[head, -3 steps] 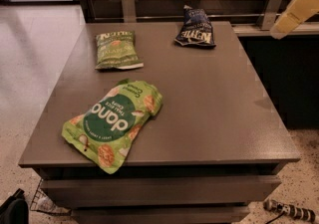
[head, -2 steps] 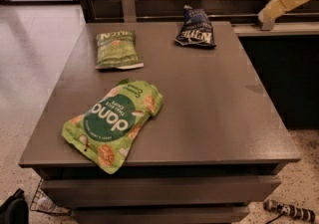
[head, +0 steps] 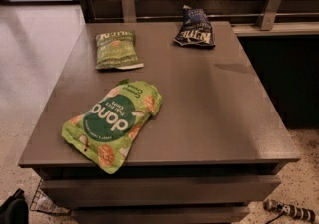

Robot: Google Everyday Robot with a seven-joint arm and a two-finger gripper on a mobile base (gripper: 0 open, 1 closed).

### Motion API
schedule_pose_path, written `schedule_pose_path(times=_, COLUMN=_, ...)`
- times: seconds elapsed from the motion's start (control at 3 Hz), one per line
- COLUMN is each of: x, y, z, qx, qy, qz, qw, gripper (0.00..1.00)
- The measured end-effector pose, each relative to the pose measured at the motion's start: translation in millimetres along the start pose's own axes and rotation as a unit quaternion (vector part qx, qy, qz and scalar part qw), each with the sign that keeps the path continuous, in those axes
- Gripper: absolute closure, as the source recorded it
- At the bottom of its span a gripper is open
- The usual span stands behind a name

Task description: Move blue chip bag near green rice chip bag

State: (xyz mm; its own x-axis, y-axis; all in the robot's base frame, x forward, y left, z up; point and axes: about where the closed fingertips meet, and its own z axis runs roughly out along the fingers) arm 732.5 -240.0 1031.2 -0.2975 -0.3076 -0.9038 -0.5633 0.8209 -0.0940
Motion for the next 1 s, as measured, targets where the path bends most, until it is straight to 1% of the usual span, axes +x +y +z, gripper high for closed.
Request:
schedule_pose_path(times=0.33, x=0, y=0, z=0, qx=0.0, qy=0.0, qz=0.0, qw=1.0, gripper=0.0)
schedule_pose_path(times=0.67, x=5, y=-2, z=22, qx=-0.006, qy=0.011, qz=0.012, qw=0.9999, gripper=0.0)
schedule_pose_path(times=1.0, x=35, y=-7, z=96, qx=-0.003, qy=0.064, qz=0.036, qw=0.9972, gripper=0.0)
